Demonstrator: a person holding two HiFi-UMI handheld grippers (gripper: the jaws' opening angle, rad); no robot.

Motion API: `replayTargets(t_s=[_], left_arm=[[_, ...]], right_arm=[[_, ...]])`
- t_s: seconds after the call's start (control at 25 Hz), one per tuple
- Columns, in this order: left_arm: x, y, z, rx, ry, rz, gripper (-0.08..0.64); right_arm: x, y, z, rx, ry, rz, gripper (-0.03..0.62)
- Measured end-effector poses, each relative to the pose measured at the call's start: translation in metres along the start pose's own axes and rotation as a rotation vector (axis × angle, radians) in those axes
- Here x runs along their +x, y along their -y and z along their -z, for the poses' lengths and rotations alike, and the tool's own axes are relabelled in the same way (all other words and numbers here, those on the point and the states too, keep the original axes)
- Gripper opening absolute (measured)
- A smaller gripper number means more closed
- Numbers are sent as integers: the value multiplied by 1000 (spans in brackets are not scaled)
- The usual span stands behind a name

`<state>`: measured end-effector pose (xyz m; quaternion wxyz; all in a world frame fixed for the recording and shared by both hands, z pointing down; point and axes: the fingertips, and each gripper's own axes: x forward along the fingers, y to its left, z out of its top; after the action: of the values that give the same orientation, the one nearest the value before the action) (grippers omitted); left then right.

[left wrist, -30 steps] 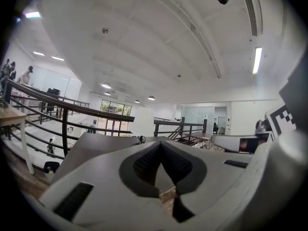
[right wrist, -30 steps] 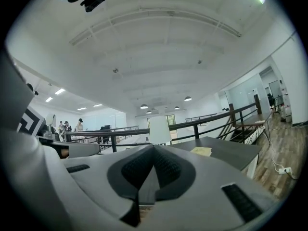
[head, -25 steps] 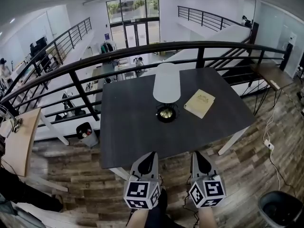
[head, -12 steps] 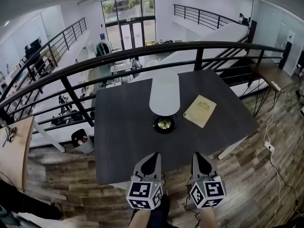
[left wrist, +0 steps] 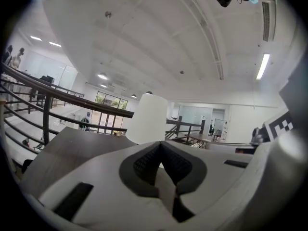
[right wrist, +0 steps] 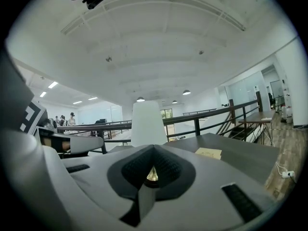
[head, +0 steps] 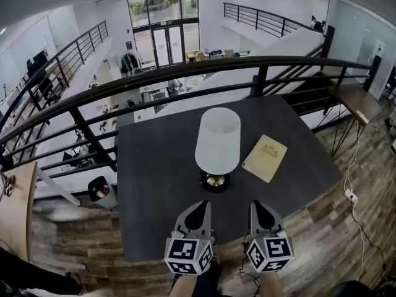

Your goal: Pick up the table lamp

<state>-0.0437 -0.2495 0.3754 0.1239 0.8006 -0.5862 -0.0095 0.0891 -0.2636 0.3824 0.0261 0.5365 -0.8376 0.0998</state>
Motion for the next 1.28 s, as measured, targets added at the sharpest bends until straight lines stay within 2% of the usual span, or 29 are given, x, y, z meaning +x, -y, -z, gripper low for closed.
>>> replayTargets(t_s=[0.16,0.64,0.84,1.28], left_arm=[[20,-18,-1,5,-6,-14,8],[64,-54,16,-59,-51,-29,6],[68,-69,10,-91,-29,-32,5],[80,-77,24,-148,-16,-29,14]], right_arm=[[30,1,5,1,-16,-17,-6],[93,4,25,-12,-79,-51,-6],[108,4,29,-23,-107,-60,-6],[135,10,56,-25,-170,-83,-6]])
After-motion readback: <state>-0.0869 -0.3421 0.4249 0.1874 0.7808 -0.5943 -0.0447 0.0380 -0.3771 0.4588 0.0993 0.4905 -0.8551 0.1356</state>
